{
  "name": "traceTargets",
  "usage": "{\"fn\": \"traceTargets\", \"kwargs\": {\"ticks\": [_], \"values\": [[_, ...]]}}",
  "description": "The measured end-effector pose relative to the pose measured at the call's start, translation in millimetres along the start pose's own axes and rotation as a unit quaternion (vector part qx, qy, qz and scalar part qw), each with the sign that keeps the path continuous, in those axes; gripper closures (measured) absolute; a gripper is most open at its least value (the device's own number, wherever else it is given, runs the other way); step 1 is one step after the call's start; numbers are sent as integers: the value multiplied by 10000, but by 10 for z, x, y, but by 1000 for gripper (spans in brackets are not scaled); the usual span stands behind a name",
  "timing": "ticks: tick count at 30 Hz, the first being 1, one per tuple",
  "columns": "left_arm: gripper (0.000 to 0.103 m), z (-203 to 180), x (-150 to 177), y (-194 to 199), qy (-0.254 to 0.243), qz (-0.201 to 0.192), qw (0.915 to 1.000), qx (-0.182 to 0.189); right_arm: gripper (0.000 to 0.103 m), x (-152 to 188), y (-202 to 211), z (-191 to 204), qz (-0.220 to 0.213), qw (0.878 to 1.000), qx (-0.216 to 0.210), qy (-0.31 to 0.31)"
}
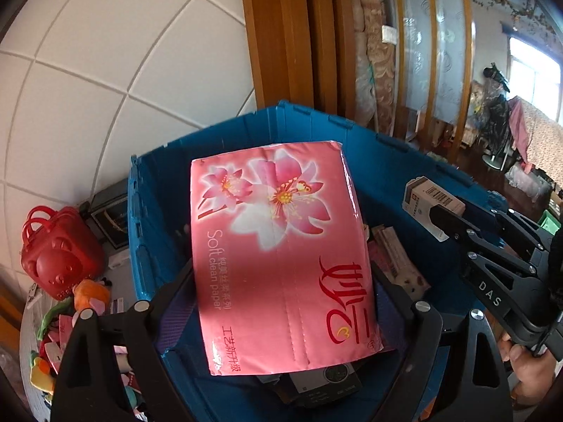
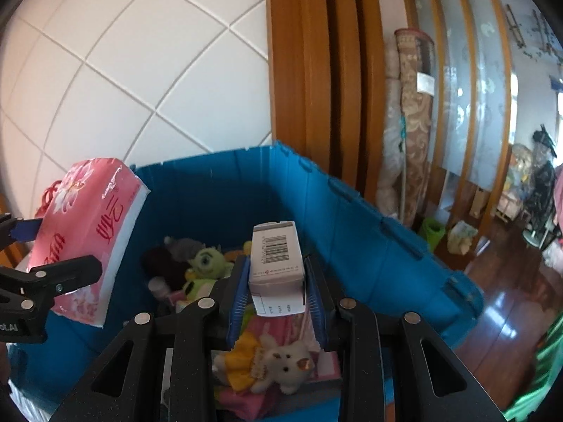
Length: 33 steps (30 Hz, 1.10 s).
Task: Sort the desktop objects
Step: 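Carry the tissue pack and white box into the blue crate and release both, then withdraw both tools from the crate back toward the pile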
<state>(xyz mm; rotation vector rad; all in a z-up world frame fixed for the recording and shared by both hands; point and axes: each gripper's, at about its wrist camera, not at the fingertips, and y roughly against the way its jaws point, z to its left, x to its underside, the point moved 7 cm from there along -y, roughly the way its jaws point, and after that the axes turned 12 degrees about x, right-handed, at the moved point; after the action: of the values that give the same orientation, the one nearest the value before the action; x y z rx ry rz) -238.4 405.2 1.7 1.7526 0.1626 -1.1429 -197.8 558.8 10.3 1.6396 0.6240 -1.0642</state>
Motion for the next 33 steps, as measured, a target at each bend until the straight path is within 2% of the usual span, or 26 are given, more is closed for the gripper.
{"fn": "traceTargets", "kwargs": {"ticks": [4, 10, 14, 16, 17, 18, 19, 21, 22, 28, 33], "values": [[12, 9, -26, -37, 42, 86, 9999, -67, 72, 33, -96, 20, 59, 10000, 11, 72], [12, -18, -48, 12, -71, -85, 9996, -263, 72, -4, -194, -9, 12, 9998, 114, 184], [12, -21, -49, 21, -67, -93, 9996, -259, 72, -9, -234, -24, 10, 9997, 149, 214], [12, -12, -57, 34, -40, -124, 9996, -247, 66, -10, -249, -33, 22, 9996, 166, 211], [12, -11, -65, 35, -27, -130, 9996, -240, 57, -11, -253, -33, 27, 9996, 163, 212], [12, -7, -62, 37, -10, -139, 9996, -239, 41, -12, -255, -34, 28, 9997, 142, 208], [12, -7, -63, 36, 3, -152, 9996, -233, 34, -11, -252, -31, 22, 9997, 117, 206], [12, 2, -65, 46, 17, -181, 9996, -215, 3, -16, -242, -29, -1, 9997, 141, 216], [12, 3, -63, 52, 28, -203, 9996, -213, 0, -18, -231, -32, -31, 9997, 156, 200], [12, 6, -76, 165, 63, -442, 9988, -222, 0, -65, -142, -45, -158, 9994, 238, 199], [10, 17, -93, 388, 23, -800, 9962, -337, 0, -82, -13, -47, -199, 9995, 193, 165]]}}
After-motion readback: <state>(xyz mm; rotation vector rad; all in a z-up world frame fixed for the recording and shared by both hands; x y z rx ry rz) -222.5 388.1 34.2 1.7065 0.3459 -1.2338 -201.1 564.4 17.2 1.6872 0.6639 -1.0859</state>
